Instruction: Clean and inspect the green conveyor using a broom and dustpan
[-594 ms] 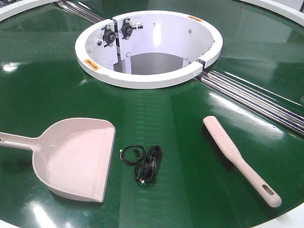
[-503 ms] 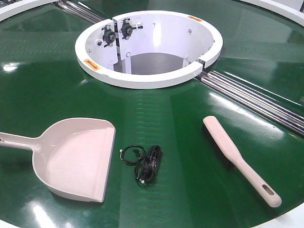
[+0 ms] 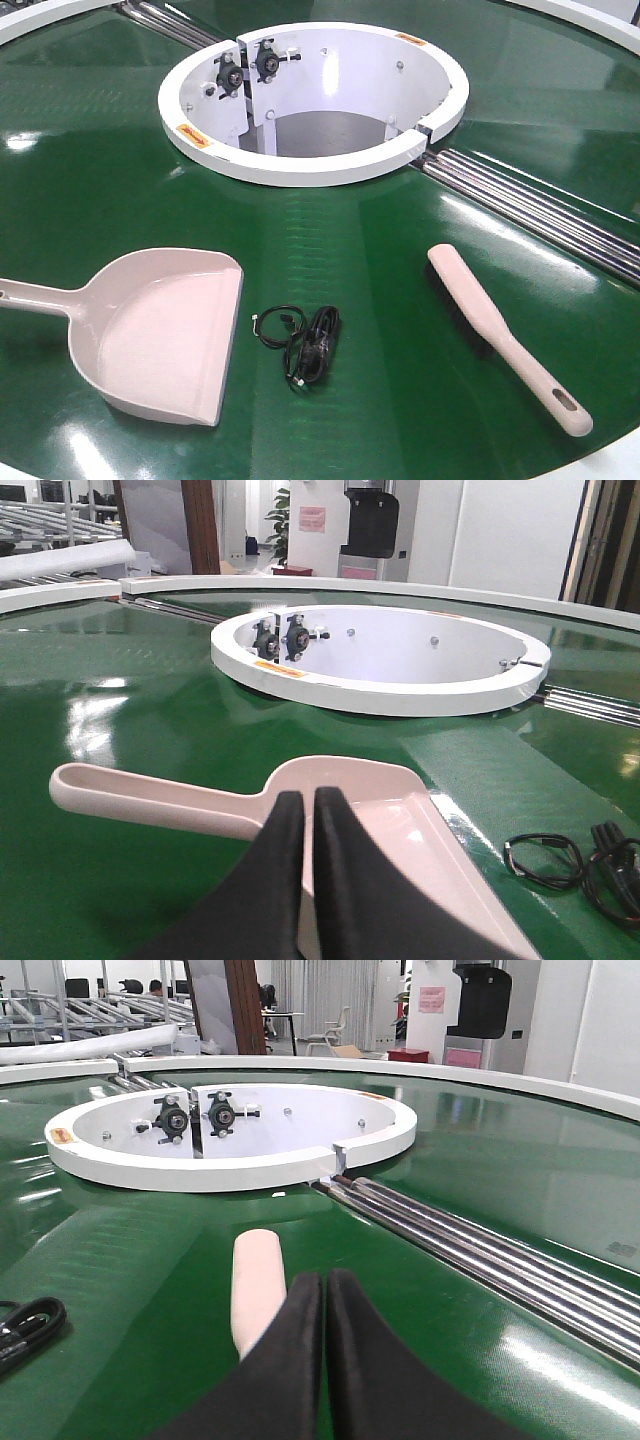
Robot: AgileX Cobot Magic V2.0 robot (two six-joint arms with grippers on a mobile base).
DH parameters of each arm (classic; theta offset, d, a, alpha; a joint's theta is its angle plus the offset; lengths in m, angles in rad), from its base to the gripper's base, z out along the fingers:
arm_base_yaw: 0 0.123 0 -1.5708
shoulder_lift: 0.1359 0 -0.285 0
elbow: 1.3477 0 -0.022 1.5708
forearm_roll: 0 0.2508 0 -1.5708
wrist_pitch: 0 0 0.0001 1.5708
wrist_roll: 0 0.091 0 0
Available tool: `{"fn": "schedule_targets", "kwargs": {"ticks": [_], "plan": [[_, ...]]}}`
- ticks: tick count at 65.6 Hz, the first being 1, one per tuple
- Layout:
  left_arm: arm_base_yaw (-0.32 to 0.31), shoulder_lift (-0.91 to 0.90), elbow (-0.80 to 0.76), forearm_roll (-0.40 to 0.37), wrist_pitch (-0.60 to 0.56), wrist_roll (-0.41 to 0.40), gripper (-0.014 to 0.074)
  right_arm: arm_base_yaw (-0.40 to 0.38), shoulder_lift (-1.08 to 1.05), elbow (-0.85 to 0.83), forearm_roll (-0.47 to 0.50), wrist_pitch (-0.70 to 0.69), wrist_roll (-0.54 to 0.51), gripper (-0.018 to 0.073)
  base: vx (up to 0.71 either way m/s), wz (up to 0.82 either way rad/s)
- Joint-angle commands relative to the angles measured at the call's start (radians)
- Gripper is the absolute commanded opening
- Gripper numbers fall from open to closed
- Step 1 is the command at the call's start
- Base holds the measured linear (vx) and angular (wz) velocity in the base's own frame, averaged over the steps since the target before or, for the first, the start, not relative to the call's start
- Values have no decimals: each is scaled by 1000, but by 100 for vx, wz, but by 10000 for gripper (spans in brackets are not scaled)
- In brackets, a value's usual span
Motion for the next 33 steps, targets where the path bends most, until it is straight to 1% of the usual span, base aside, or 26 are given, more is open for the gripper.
{"fn": "schedule_targets", "kwargs": {"ticks": [1, 23, 26, 28, 31, 33], "plan": [[3, -13, 9, -3, -84, 0, -6, -3, -11, 3, -1, -77, 0, -8, 0, 0], [3, -13, 9, -2, -90, 6, -6, -3, -11, 3, -1, -77, 0, -8, 0, 0], [3, -13, 9, 15, -125, 17, -6, -3, -11, 3, -1, -77, 0, -8, 0, 0], [3, -13, 8, 27, -176, 24, -6, -3, -11, 3, -1, -77, 0, -8, 0, 0], [3, -13, -3, 20, -246, 23, -6, -3, -11, 3, -1, -77, 0, -8, 0, 0], [3, -13, -27, 20, -264, 20, -6, -3, -11, 3, -1, -77, 0, -8, 0, 0]]}}
